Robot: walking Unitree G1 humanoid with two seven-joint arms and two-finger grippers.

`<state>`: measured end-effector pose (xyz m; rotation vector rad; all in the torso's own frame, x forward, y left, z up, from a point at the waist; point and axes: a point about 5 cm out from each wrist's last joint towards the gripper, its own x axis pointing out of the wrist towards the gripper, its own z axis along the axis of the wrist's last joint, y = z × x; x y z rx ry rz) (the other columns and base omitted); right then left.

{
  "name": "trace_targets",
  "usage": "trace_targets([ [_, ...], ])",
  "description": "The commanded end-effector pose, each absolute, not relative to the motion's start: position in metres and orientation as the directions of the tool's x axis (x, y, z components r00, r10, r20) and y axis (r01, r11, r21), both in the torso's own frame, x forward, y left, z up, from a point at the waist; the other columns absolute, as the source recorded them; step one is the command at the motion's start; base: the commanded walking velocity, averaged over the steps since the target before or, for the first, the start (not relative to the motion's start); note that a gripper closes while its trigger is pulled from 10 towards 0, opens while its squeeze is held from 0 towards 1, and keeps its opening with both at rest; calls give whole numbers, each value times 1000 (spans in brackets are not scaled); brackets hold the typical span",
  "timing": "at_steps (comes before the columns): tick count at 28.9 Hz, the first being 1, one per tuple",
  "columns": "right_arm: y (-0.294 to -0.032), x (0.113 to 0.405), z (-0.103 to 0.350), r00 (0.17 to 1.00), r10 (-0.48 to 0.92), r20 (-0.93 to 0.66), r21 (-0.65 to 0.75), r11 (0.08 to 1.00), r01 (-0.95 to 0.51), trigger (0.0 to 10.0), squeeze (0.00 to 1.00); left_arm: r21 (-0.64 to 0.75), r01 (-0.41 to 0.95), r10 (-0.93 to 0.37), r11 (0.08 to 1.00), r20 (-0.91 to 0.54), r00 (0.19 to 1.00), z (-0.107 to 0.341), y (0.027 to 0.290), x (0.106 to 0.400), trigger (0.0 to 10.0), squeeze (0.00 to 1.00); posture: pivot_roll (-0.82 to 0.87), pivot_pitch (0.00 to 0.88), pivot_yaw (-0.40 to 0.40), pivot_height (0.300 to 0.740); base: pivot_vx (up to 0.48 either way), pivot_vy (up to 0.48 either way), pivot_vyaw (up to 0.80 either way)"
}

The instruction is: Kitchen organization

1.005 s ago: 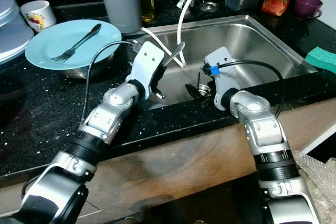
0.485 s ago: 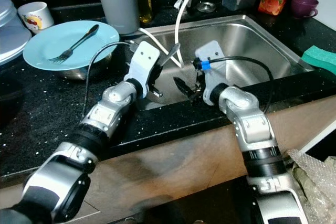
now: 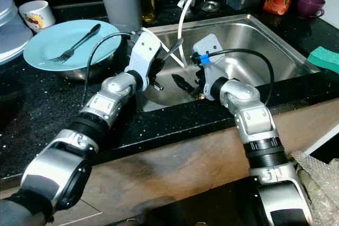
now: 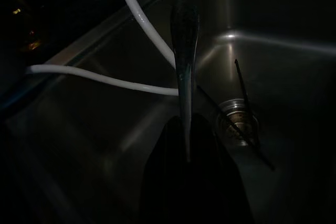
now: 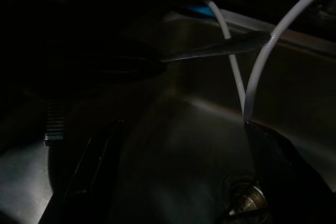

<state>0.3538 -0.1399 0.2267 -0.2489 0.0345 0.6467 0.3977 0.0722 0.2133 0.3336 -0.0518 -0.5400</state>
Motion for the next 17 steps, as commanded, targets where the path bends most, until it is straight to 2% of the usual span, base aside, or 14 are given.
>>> trace_targets([
  [1, -139, 354, 226, 790, 601, -125, -237, 755, -612, 10000, 0, 362, 503, -520, 785, -57, 852, 218, 73, 399, 0, 0, 16, 69, 8, 740, 0, 0, 0],
  [8, -139, 356, 226, 786, 605, -126, -235, 752, -616, 10000, 0, 346, 509, -522, 788, -63, 851, 219, 74, 401, 0, 0, 20, 71, 2, 740, 0, 0, 0],
  [9, -138, 357, 226, 786, 606, -126, -234, 751, -617, 10000, 0, 341, 514, -526, 787, -64, 848, 219, 73, 401, 1725, 1000, 21, 71, 0, 740, 0, 0, 0],
  [10, -138, 357, 226, 785, 607, -126, -234, 750, -618, 10000, 0, 343, 517, -529, 784, -65, 846, 220, 72, 400, 7373, 1000, 22, 71, 0, 740, 0, 0, 0],
  [11, -138, 357, 226, 784, 608, -125, -234, 750, -619, 10000, 0, 355, 510, -525, 784, -61, 849, 221, 72, 400, 10000, 1000, 22, 71, 0, 740, 0, 0, 0],
  [12, -138, 357, 226, 784, 609, -125, -234, 749, -619, 10000, 0, 363, 504, -521, 784, -57, 852, 221, 72, 400, 10000, 1000, 22, 71, 0, 740, 0, 0, 0],
  [13, -138, 357, 226, 783, 609, -125, -234, 749, -620, 10000, 0, 356, 511, -527, 783, -59, 848, 221, 70, 400, 10000, 0, 23, 70, -1, 740, 0, 0, 0],
  [17, -138, 357, 226, 783, 610, -126, -234, 749, -620, 10000, 0, 327, 540, -555, 775, -54, 830, 226, 66, 398, 10000, 0, 24, 70, -1, 740, 0, 0, 0],
])
